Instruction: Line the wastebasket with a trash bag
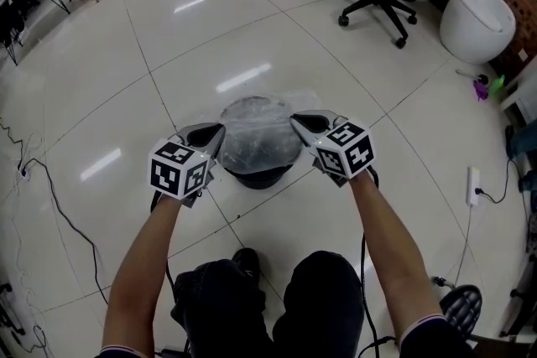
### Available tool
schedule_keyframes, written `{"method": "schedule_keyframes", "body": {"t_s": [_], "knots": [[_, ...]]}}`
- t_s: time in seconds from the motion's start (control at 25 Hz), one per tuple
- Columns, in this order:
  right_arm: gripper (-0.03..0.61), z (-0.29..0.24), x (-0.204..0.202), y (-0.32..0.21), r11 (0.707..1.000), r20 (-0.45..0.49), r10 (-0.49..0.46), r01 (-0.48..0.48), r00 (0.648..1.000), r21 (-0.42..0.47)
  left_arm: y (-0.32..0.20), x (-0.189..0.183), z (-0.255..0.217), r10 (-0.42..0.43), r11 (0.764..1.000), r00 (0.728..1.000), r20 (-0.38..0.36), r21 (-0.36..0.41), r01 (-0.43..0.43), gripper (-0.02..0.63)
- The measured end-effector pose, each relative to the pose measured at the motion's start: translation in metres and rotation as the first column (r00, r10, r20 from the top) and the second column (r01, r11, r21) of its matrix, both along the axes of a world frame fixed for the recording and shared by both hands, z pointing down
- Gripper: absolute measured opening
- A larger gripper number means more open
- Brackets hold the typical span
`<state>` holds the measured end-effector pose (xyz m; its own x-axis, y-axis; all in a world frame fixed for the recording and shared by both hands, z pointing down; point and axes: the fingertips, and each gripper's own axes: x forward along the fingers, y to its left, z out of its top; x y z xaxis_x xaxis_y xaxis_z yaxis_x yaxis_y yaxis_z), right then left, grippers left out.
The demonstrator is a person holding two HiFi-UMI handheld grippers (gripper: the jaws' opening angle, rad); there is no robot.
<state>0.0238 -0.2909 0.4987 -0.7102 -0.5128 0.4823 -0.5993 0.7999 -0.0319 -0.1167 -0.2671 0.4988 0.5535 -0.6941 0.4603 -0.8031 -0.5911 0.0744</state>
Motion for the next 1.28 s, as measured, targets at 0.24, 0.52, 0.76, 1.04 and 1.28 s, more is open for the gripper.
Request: {"method": "schedule_keyframes", "body": {"t_s": [0.24,0.52,0.76,1.04,1.28], "knots": [[0.003,0.008,0.008,0.032,1.000,0.009,-0.021,0.022,1.000,-0.017,0.029,0.008,0.007,0.026,0.999,1.000,0.005,-0.026,-0.026,0.012],[0.003,0.018,0.018,0.065,0.998,-0.002,-0.045,0.045,0.999,-0.039,0.064,0.020,0.026,0.074,0.994,0.997,-0.006,-0.081,-0.075,0.012],[0.003,0.046,0.028,0.086,0.994,-0.022,-0.057,0.055,0.998,-0.095,0.085,0.030,0.051,0.084,0.989,0.996,-0.019,-0.124,-0.086,0.012],[0.003,0.070,0.030,0.109,0.985,-0.016,-0.077,0.074,0.997,-0.153,0.109,0.032,0.074,0.077,0.980,0.997,-0.013,-0.182,-0.078,0.012],[0.003,0.094,0.029,0.118,0.977,-0.022,-0.080,0.075,0.997,-0.201,0.122,0.031,0.101,0.049,0.968,0.998,-0.030,-0.246,-0.055,0.012]]}}
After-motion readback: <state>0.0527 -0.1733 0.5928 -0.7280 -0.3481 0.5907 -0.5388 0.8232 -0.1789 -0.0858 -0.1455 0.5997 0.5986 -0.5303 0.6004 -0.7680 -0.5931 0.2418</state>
